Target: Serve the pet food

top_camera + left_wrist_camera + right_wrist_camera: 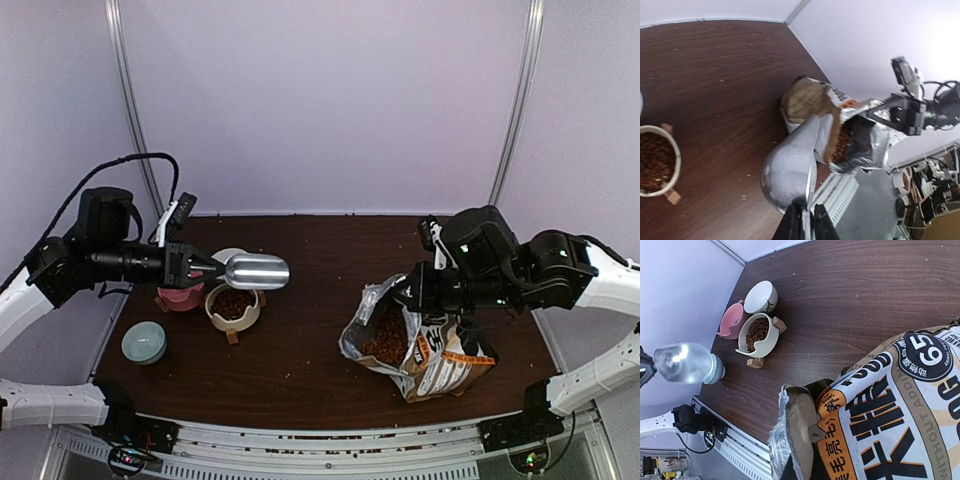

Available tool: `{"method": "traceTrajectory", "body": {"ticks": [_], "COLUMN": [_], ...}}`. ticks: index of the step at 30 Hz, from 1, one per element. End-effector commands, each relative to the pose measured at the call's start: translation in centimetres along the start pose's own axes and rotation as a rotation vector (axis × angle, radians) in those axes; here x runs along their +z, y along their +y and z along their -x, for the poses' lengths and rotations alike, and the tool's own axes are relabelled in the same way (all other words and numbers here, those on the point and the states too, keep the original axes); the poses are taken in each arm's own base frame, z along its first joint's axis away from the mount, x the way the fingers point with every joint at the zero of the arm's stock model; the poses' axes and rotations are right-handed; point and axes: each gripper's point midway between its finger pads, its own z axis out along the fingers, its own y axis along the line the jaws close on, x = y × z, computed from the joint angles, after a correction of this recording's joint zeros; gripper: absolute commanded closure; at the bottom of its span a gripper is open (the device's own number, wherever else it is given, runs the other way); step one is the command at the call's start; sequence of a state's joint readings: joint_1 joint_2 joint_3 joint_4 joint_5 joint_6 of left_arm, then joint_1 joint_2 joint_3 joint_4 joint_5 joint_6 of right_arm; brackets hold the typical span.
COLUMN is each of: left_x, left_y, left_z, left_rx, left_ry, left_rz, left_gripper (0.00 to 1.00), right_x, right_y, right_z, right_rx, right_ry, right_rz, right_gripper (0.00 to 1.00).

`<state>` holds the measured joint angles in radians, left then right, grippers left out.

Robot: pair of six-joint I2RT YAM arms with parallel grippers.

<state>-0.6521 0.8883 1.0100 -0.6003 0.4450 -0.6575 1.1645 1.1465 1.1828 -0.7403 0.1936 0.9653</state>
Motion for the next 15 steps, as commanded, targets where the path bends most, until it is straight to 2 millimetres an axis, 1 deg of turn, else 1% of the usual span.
{"method": "traceTrajectory", "body": {"ticks": [1, 3, 5, 7, 10, 15], "left_x": [2.0, 2.8, 3.7, 4.6, 6.0, 8.6], "left_y": [-6.2, -8.0, -9.2, -9.9, -10.1, -8.7], "left_z": [0.5, -0.1, -0.8, -1.6, -2.8, -5.1], "left_rx": [-0.009, -0.005, -0.003, -0.005, -0.021, -0.049], "left_ry": [-0.027, -0.019, -0.006, 0.017, 0.048, 0.11], "left_rz": [-0.186, -0.233, -0.262, -0.279, -0.288, -0.22], "left_gripper": [1.0, 1.0, 1.0, 1.0, 1.0, 1.0], "right_x": [0.1, 0.5, 0.9, 1.4, 1.8, 2.1], "right_y": [1.0, 1.4, 1.8, 2.1, 2.8, 3.7], "right_z": [1.5, 1.2, 0.9, 0.4, 0.1, -0.2], "right_rx": [0.008, 0.008, 0.009, 0.007, 0.0, -0.006], "right_ry": [-0.031, -0.02, -0.01, 0.007, 0.02, 0.025], "right_rz": [0.005, 0.013, 0.019, 0.026, 0.034, 0.049], "right_gripper": [1.0, 1.0, 1.0, 1.0, 1.0, 1.0]}}
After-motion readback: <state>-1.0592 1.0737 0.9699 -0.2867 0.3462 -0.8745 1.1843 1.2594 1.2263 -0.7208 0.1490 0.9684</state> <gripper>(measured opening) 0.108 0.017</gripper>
